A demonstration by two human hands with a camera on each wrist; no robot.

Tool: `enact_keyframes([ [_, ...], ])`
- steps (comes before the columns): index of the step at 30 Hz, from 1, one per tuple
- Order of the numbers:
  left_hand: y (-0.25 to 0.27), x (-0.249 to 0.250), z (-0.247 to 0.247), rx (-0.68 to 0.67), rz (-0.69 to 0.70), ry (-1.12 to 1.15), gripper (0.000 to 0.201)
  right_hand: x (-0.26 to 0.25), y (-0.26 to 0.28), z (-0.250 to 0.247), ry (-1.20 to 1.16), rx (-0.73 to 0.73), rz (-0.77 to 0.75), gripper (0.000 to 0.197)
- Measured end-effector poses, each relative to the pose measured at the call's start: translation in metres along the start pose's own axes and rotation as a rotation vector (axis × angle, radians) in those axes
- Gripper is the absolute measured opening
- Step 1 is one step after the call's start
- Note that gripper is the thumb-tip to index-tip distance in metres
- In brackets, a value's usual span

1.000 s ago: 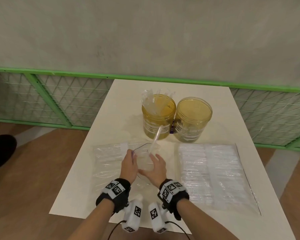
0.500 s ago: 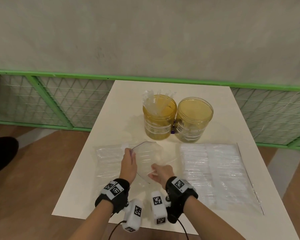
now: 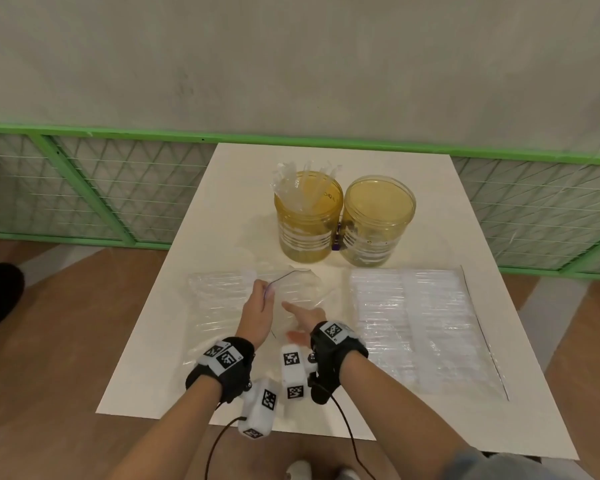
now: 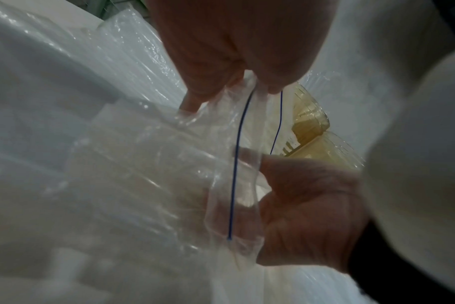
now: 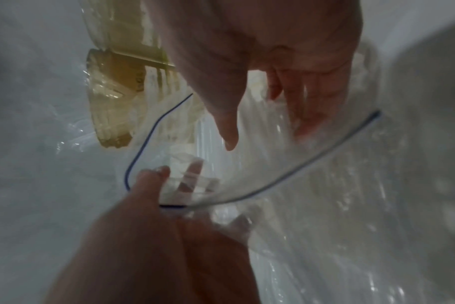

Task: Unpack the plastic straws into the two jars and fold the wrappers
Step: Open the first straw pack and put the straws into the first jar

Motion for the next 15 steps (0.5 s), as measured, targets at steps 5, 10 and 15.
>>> enact_keyframes([
  [5, -0.001, 0.003, 0.007, -0.009, -0.014, -0.019, 0.014, -0.003, 0.008, 0.005, -0.034, -0.06, 0.014, 0.035],
  [10, -0.002, 0.002, 0.005, -0.044, -0.04, -0.053, 0.016, 0.0, 0.001, 0.011, -0.145, -0.03, -0.069, 0.036],
  [15, -0.005, -0.03, -0.006, -0.274, -0.221, -0.228, 0.083, -0.013, 0.001, -0.017, -0.263, 0.124, -0.289, 0.01],
])
Point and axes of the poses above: each hand's wrist, its own y-axis away from the middle knuckle, its own z-axis out of the palm, x = y × z, the point moved 3 cm from there along -y, towards the middle knuckle, and after that the axes turned 6 degrees about z, right-handed, at the moved point
